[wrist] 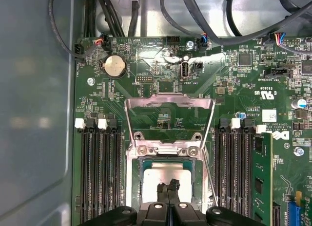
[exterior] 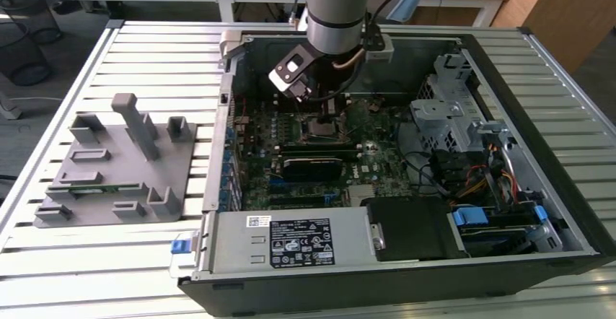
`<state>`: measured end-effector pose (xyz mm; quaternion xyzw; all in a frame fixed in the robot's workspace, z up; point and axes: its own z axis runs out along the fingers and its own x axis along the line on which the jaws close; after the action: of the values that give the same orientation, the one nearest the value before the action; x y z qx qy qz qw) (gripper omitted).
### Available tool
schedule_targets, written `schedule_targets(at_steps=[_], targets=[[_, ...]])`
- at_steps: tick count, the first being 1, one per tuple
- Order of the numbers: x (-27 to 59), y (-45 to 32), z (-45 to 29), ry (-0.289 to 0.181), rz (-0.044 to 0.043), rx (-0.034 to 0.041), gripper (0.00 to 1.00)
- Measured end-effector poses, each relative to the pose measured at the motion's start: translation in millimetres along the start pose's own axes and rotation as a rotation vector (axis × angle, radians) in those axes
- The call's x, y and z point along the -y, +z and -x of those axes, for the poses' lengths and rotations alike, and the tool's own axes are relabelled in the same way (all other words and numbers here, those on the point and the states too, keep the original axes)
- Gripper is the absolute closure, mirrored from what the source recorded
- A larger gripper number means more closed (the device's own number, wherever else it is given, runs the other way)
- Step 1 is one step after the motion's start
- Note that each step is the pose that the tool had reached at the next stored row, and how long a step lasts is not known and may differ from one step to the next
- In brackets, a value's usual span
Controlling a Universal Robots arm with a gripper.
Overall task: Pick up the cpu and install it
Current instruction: 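Close the cpu cover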
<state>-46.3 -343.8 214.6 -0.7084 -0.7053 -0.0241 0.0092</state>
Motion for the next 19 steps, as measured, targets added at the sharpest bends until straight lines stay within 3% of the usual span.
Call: schedule_targets(at_steps=[19], targets=[[-0.1,-8.7,-0.4,0.000,0.0000,0.0000,0.89]])
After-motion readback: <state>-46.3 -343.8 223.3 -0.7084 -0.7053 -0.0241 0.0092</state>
